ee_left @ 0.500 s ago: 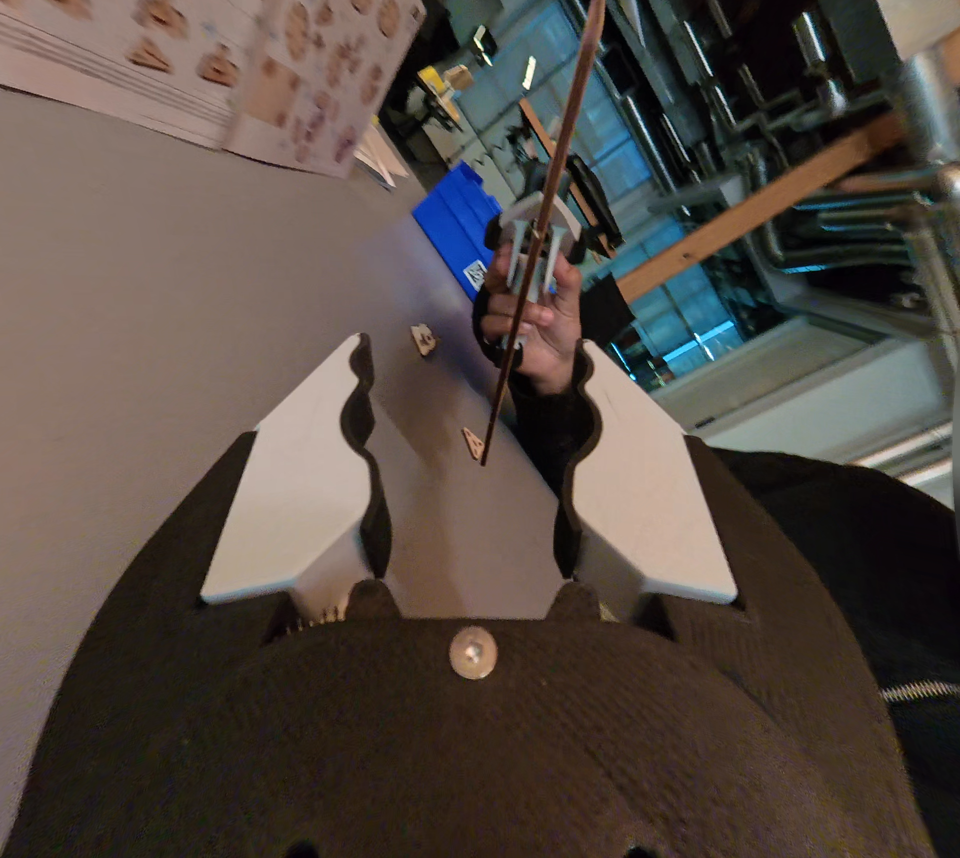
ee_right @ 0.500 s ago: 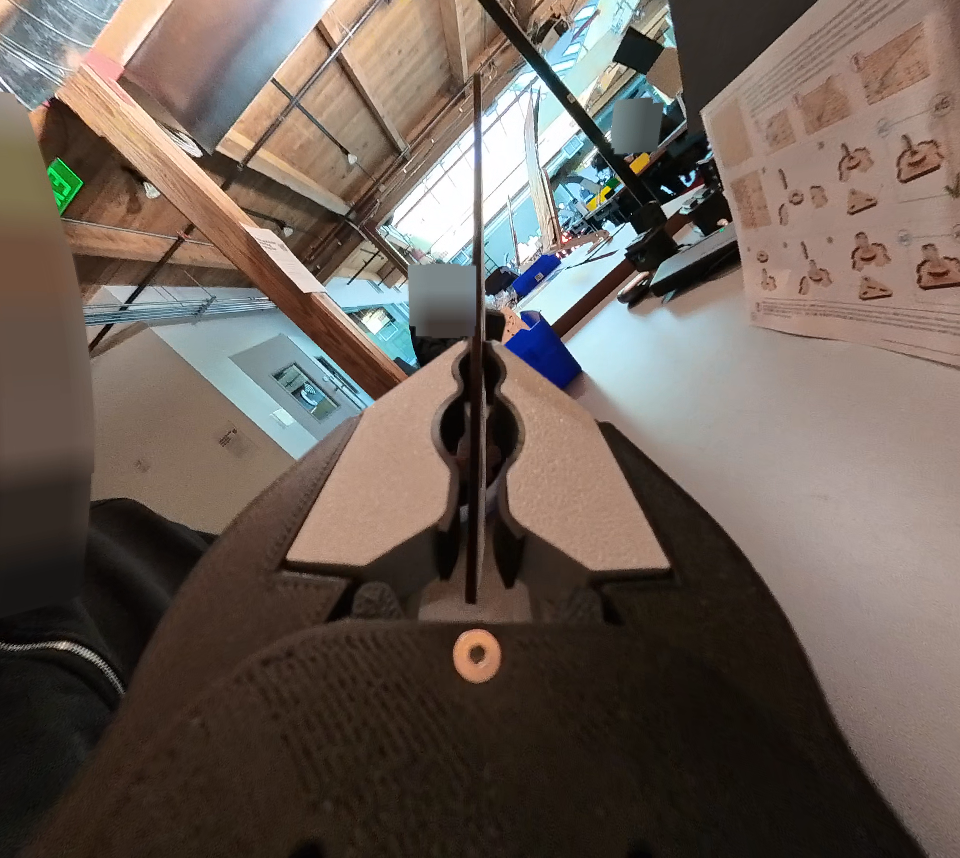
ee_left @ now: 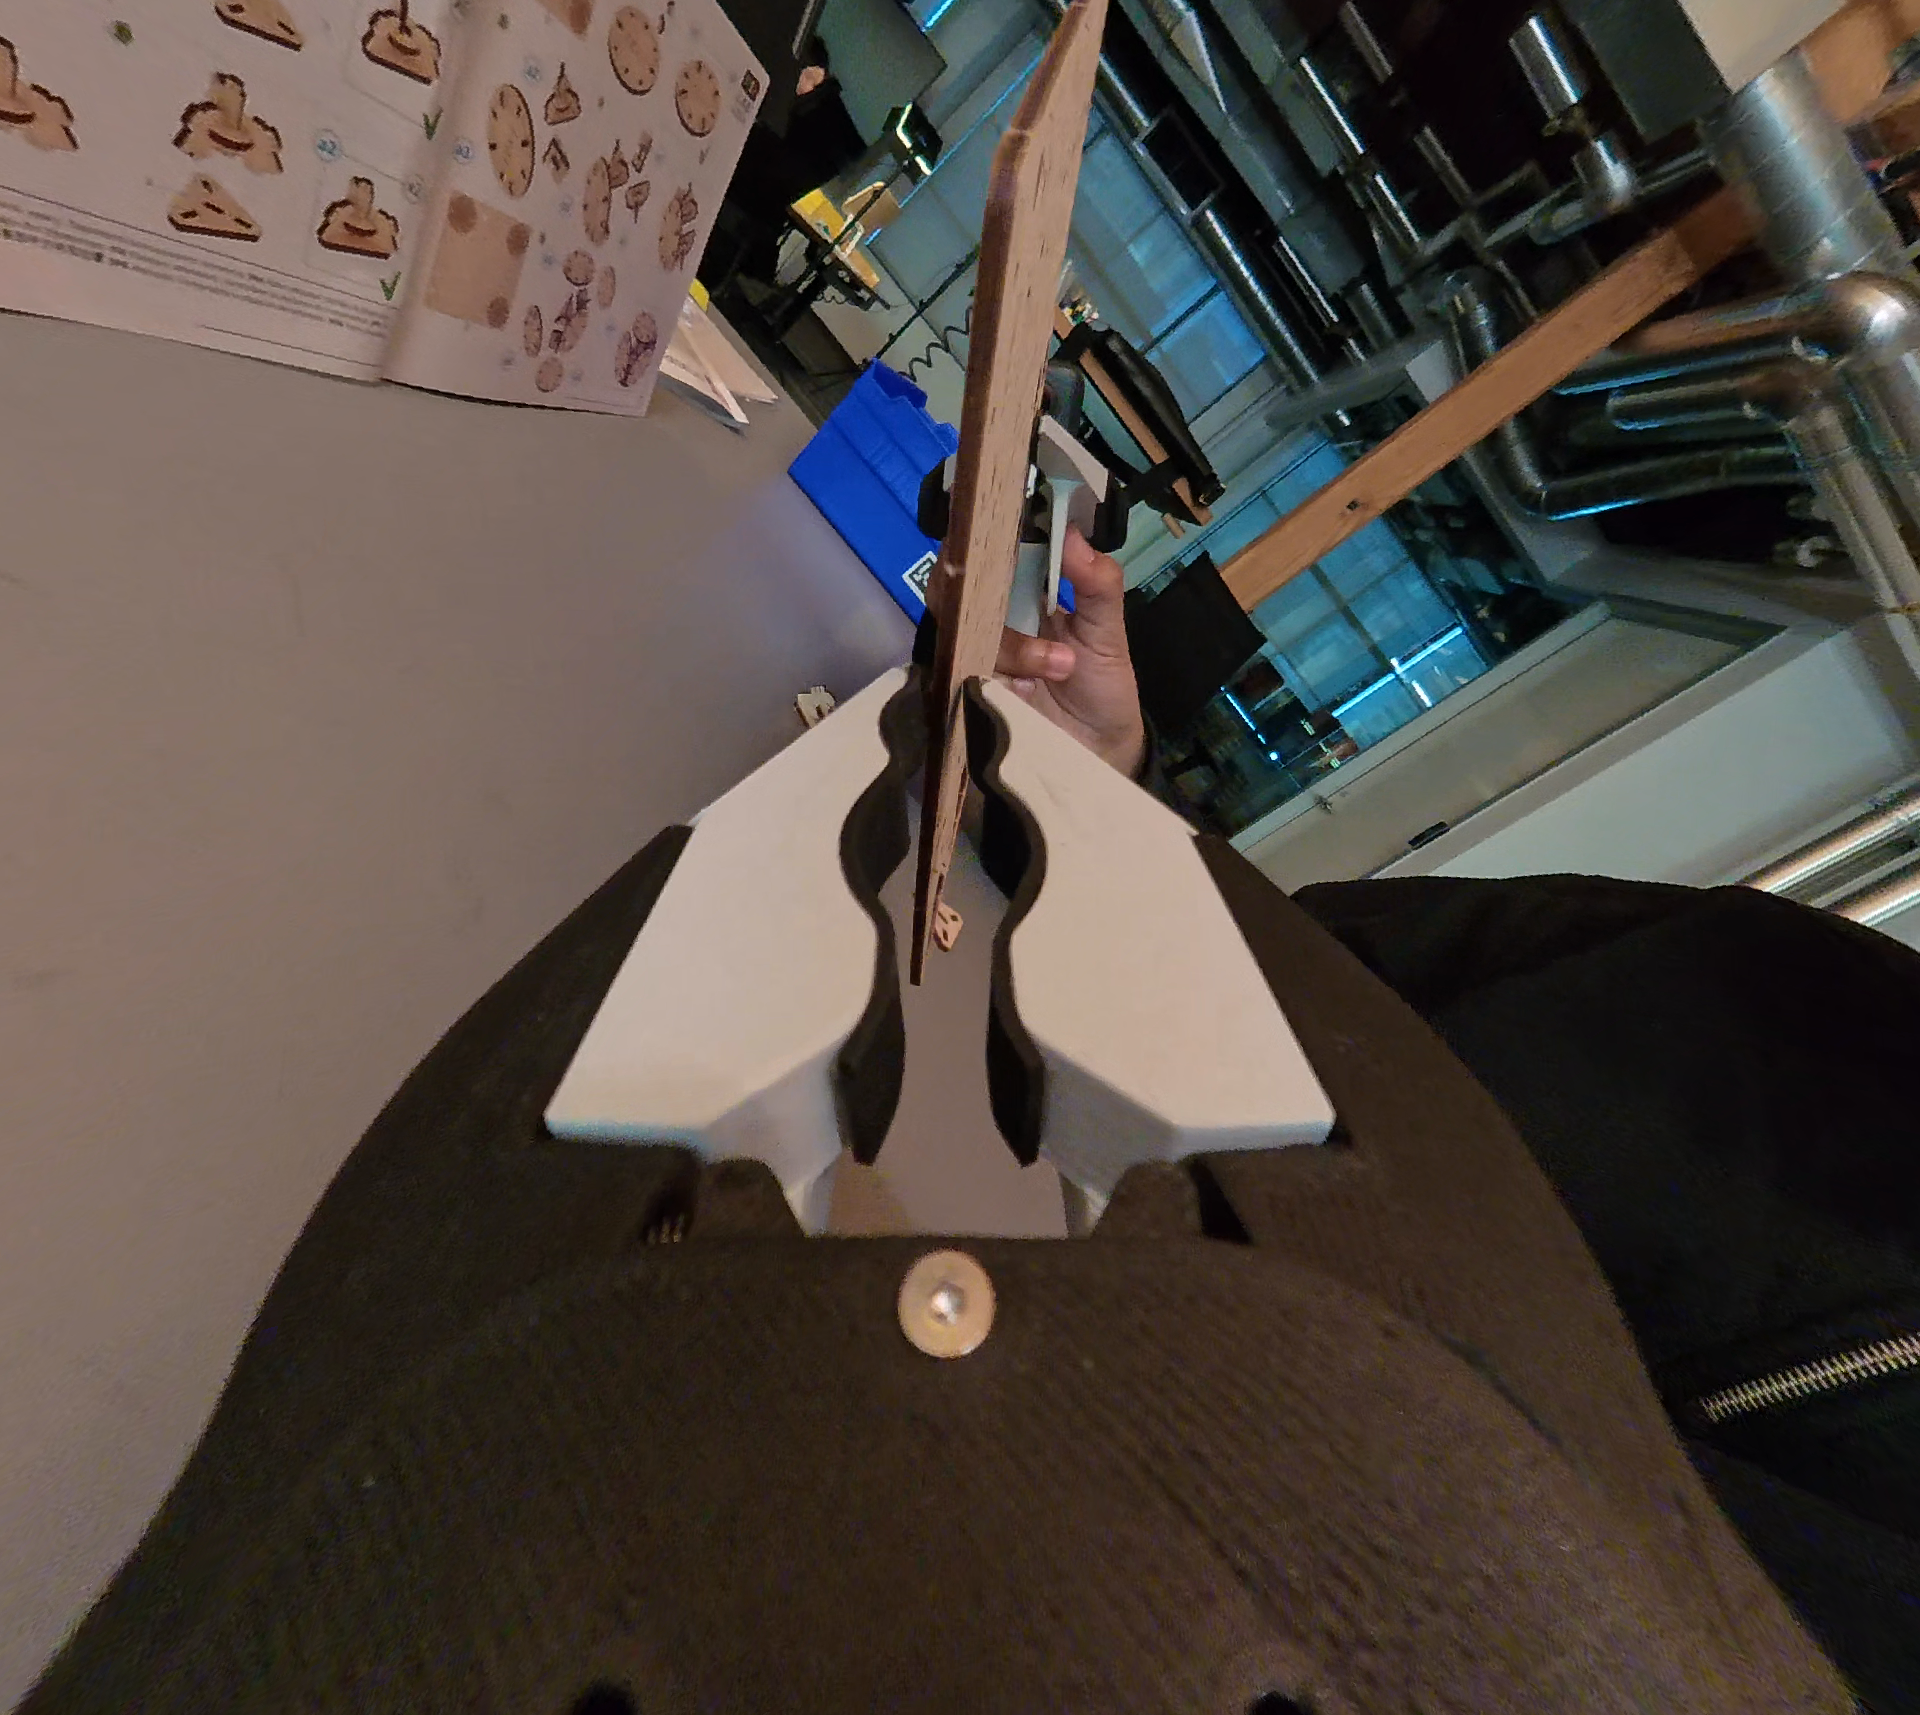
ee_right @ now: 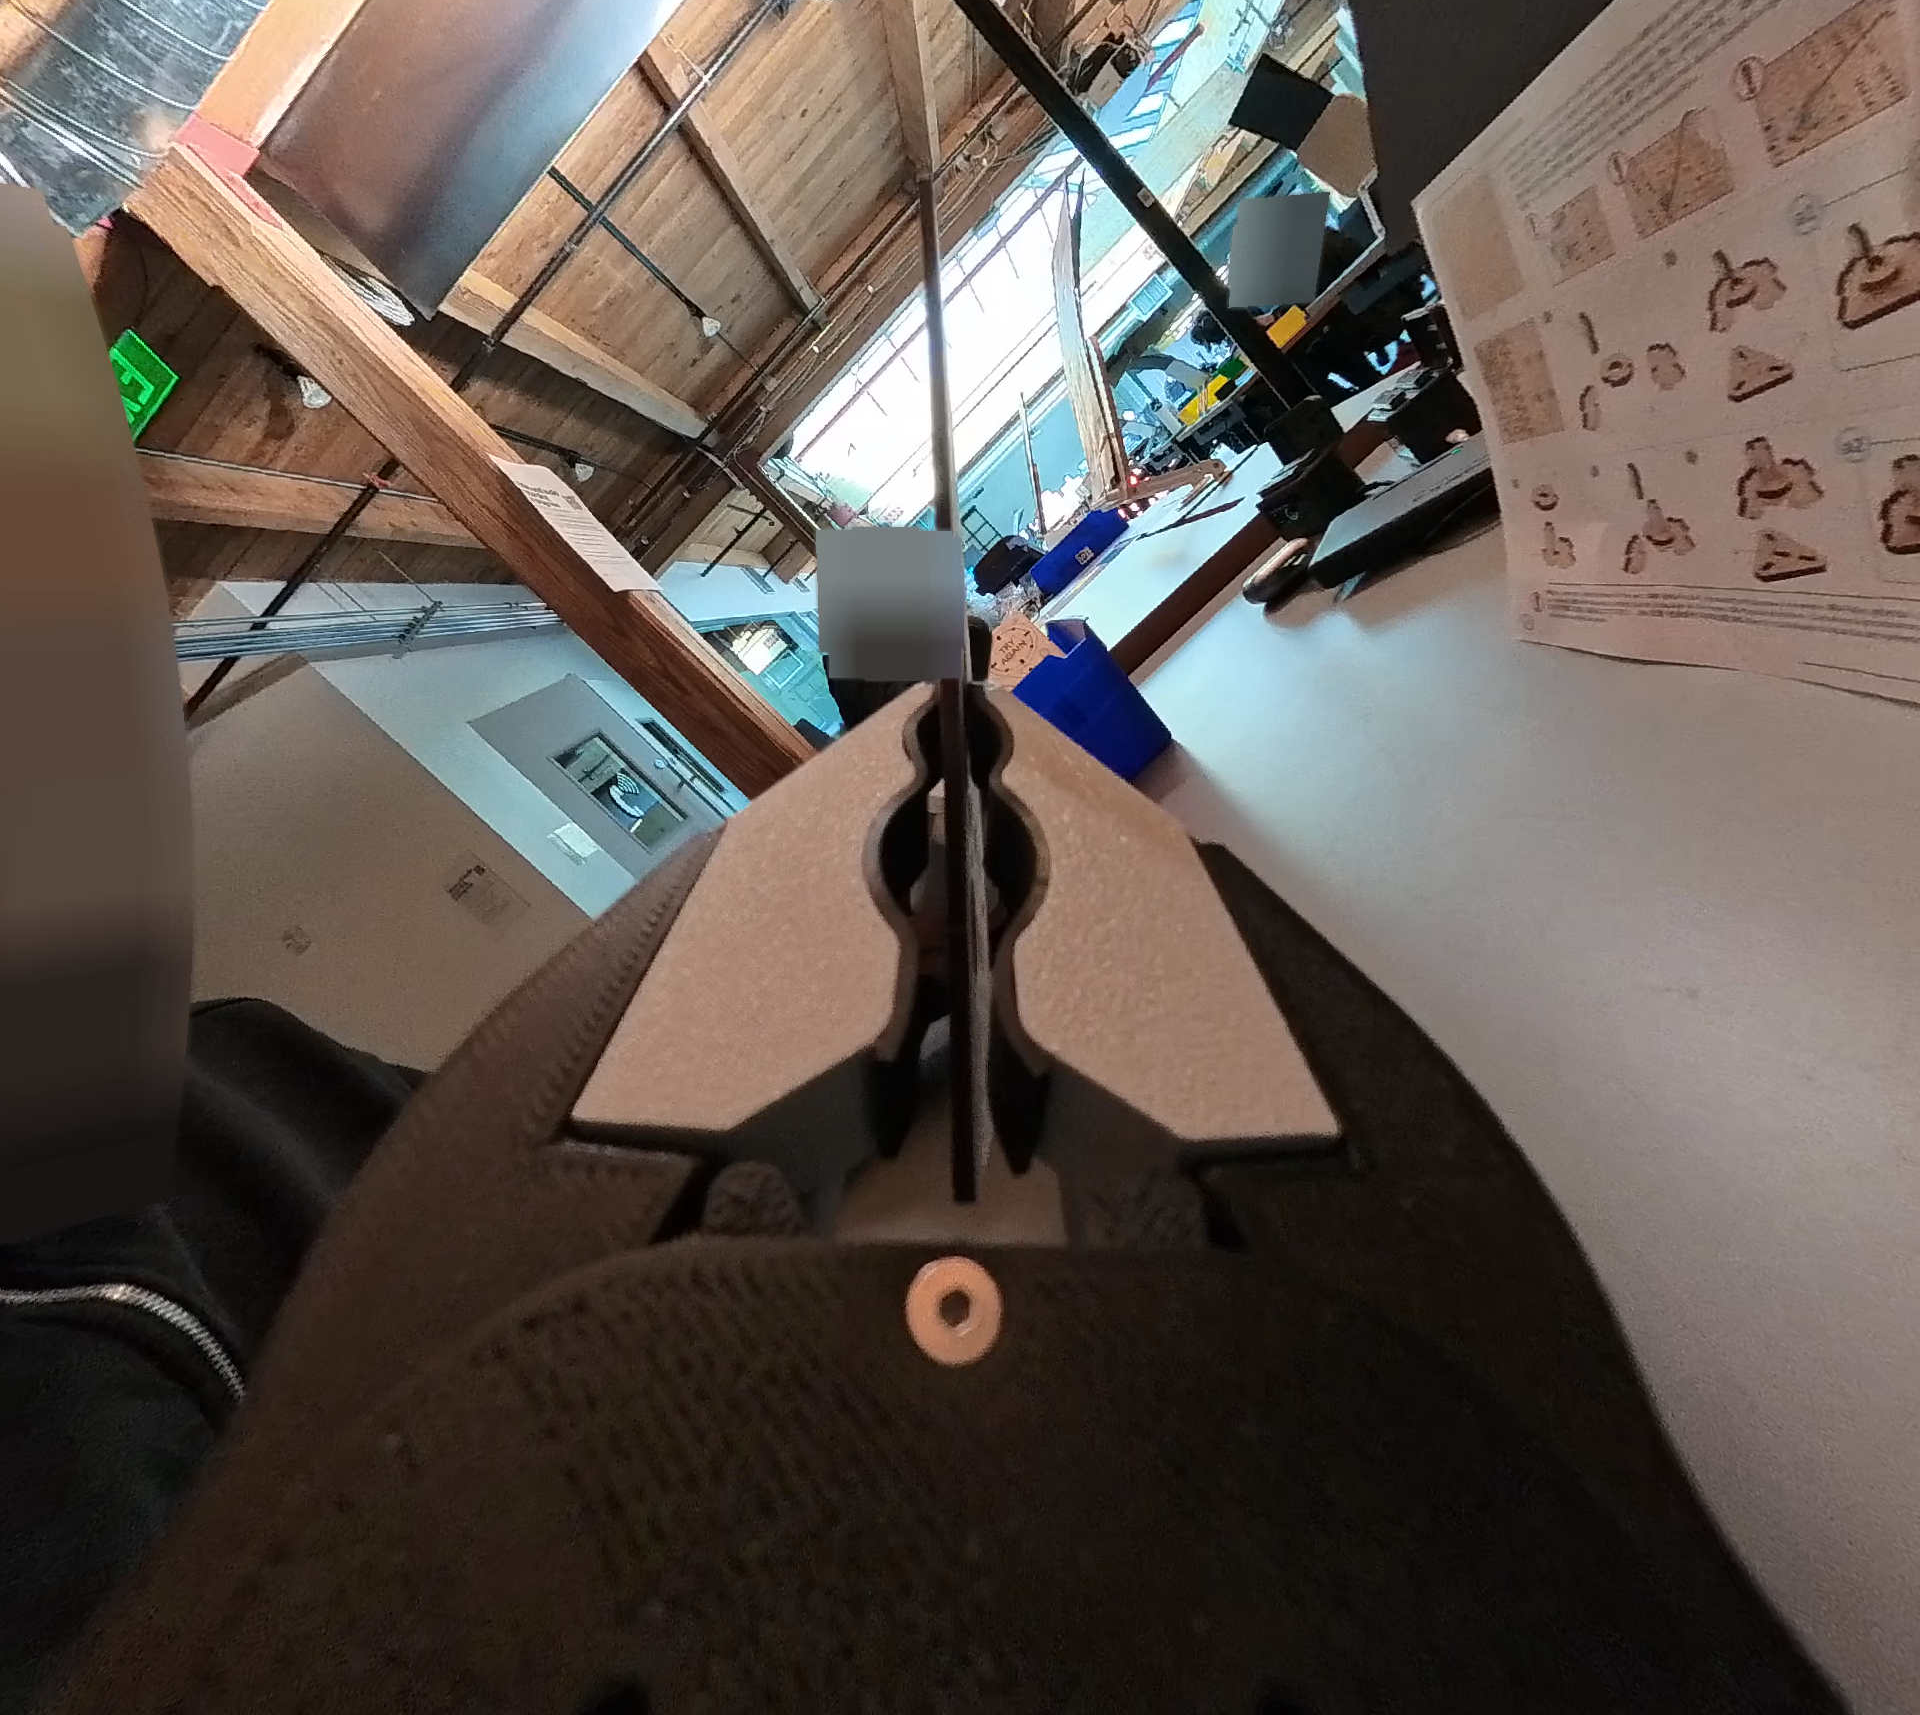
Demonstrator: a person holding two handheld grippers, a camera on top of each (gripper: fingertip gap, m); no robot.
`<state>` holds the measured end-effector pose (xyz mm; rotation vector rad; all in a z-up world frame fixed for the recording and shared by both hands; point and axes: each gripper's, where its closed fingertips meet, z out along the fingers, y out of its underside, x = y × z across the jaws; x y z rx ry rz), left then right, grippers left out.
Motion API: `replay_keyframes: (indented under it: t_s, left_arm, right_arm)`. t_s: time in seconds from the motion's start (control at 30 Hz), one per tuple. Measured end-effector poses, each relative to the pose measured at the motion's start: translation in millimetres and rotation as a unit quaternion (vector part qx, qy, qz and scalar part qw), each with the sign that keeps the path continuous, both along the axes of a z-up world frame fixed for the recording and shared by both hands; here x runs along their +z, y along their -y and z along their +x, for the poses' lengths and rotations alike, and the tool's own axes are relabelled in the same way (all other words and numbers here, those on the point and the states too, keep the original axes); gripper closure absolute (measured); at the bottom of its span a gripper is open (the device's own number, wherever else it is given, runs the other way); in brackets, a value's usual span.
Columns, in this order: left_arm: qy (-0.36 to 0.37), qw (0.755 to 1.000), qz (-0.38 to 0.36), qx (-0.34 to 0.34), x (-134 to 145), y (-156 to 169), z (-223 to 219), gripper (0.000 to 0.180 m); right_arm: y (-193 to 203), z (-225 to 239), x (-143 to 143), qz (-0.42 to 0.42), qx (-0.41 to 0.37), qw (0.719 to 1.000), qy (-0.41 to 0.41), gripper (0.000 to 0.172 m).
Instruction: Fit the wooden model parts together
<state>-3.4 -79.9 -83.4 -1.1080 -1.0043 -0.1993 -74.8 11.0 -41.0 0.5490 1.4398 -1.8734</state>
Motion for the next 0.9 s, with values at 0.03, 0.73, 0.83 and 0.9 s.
replay_keyframes:
  t_s: [0.03,0.73,0.83,0.9]
  left_arm:
    - [0.002,1.000,-0.001,-0.005,-0.7,-1.7,0.5,0.176]
    - [-0.010,0.999,-0.011,-0.033,1.6,-10.6,6.7,0.180]
    - [-0.007,1.000,0.004,-0.020,3.6,-4.5,4.9,0.180]
    - [-0.001,1.000,0.022,-0.006,4.8,2.7,2.4,0.180]
  right_arm:
    - [0.9,0.8,-0.5,0.003,0.000,1.000,-0.003,0.172]
    - [3.7,-3.2,-3.3,0.003,-0.016,1.000,0.006,0.164]
    - [3.9,-4.7,-2.5,-0.001,-0.019,1.000,0.013,0.153]
    - [4.1,-7.8,-3.4,0.003,-0.029,0.999,0.015,0.142]
